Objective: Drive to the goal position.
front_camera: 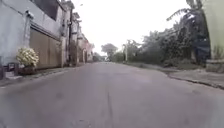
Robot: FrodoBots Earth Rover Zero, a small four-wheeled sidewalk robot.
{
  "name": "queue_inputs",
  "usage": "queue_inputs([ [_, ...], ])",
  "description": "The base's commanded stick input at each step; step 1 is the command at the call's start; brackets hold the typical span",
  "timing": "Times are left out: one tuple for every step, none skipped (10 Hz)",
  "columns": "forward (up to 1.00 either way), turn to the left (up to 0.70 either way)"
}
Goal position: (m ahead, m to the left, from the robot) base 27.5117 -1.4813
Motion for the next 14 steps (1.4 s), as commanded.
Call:
queue_inputs([
  [1.00,0.07],
  [1.00,0.07],
  [1.00,-0.19],
  [1.00,-0.33],
  [1.00,-0.33],
  [1.00,-0.33],
  [1.00,0.07],
  [1.00,0.07],
  [1.00,0.07],
  [1.00,0.07],
  [1.00,0.08],
  [1.00,0.08],
  [1.00,0.08],
  [1.00,0.08],
])
